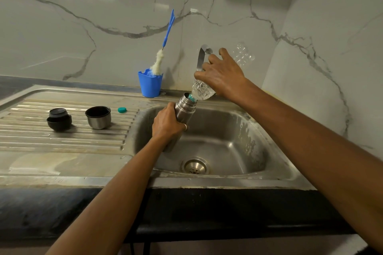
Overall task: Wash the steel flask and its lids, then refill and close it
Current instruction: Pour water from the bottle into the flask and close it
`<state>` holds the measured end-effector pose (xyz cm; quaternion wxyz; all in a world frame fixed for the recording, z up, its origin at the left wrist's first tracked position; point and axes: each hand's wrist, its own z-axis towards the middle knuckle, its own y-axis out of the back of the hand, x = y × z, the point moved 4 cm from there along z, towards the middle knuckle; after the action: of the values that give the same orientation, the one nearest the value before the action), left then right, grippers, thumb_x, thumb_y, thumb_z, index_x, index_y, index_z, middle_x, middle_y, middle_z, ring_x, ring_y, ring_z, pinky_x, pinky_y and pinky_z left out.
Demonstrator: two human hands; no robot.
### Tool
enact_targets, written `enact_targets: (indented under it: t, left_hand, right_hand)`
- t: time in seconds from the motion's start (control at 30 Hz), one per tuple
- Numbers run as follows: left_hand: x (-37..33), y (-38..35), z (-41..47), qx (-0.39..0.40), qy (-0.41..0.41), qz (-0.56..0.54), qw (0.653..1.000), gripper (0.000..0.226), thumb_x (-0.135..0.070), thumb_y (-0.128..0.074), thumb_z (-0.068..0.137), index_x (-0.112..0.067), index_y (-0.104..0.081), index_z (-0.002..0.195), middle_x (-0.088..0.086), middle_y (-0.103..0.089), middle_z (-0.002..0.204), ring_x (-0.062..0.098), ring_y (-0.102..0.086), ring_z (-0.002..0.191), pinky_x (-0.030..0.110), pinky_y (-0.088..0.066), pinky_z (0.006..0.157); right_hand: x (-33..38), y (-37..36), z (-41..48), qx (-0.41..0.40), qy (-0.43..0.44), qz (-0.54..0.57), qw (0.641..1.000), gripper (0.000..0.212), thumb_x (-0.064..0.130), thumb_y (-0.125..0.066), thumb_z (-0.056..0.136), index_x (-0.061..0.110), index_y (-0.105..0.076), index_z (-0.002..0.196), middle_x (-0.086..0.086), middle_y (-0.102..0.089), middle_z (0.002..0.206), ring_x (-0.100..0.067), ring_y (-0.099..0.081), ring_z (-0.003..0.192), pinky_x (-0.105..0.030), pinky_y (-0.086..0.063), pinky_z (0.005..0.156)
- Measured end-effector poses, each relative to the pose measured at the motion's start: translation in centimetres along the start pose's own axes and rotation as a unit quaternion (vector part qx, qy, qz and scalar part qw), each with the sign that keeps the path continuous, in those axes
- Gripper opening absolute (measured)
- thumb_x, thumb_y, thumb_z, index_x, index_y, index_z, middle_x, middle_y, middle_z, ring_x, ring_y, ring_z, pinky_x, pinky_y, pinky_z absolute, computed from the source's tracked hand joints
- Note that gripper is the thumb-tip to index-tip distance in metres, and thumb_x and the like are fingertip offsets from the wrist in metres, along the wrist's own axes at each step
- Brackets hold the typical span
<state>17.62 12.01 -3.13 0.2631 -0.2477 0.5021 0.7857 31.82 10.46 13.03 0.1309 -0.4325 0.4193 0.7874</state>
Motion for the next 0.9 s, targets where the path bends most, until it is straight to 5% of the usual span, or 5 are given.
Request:
enact_targets:
  t: [0.9]
  left_hand:
    - [-0.15,0.39,-0.21,-0.002,0.0,0.002,1.0,0.066,-0.031,-0.091,0.066,-0.018,-0.052,0.117,0.004,-0.066,0.113,0.014,-0.053,0.091,0.031,-0.042,0.079]
  right_hand:
    - [0.08,-0.31,0.75,-0.009,-0.009,-0.057,0.998,0.049,0.027,-0.07,0.092,0.03,-0.046,0.134,-0.007,-0.056,0.137,-0.035,-0.03,0.145,-0.05,-0.029,0.108]
